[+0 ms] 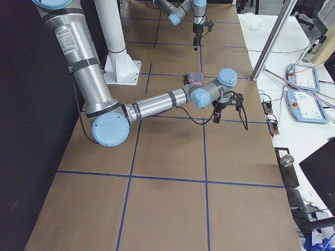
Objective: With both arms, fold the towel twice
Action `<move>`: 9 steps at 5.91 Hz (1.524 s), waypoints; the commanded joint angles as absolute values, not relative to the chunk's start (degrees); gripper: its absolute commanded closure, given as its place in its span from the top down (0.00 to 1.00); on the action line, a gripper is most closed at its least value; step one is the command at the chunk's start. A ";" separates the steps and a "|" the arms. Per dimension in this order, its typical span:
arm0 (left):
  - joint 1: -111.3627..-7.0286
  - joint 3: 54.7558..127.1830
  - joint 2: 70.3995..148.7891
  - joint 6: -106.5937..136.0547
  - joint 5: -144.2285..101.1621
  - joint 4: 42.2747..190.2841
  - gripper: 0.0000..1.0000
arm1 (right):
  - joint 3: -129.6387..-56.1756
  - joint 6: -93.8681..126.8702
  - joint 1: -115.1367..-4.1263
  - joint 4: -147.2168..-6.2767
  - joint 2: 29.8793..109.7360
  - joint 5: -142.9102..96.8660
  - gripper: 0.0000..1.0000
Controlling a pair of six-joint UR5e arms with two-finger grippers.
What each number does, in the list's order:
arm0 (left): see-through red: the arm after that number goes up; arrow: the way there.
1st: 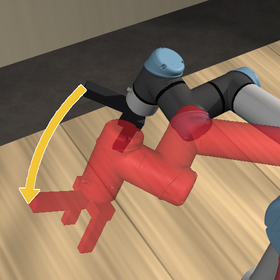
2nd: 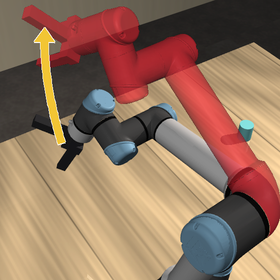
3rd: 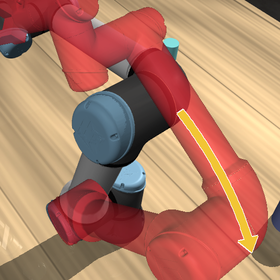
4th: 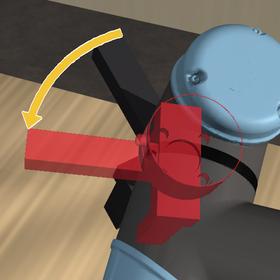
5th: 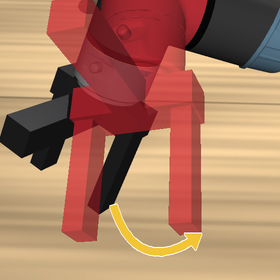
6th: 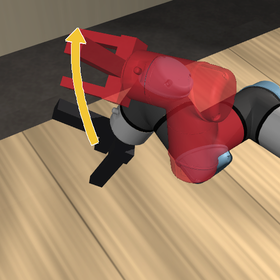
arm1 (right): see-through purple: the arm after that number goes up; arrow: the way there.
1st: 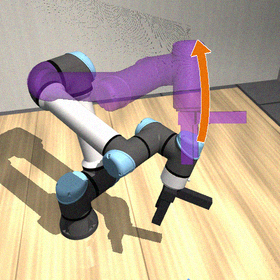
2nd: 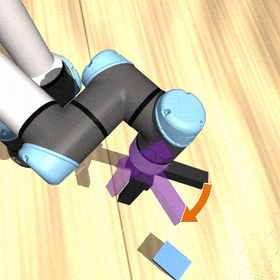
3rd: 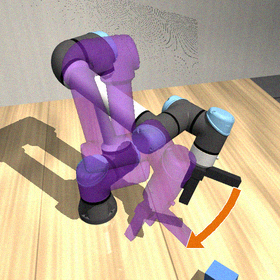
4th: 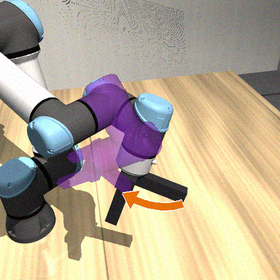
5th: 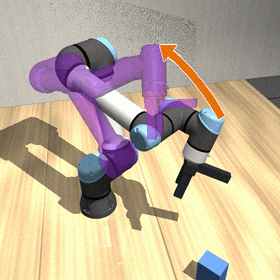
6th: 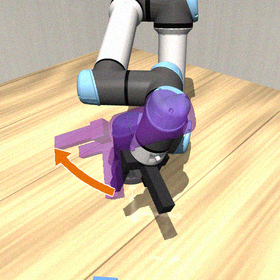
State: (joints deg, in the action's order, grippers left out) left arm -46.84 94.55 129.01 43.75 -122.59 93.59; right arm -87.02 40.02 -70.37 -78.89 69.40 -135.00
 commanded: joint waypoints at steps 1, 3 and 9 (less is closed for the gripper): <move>-55.41 105.08 117.29 36.15 -126.97 85.82 1.00 | -87.10 29.67 -74.68 -81.45 71.09 -134.91 1.00; -64.29 109.93 103.35 27.13 -131.03 84.73 1.00 | -88.24 16.51 -80.48 -86.89 75.48 -134.91 1.00; -90.60 85.46 93.34 -10.19 -138.69 85.60 1.00 | -87.89 6.59 -84.81 -90.62 81.65 -132.80 1.00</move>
State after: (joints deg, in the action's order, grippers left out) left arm -87.61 89.47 93.52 -7.72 -138.54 85.44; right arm -88.14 6.66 -84.81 -90.60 81.42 -132.87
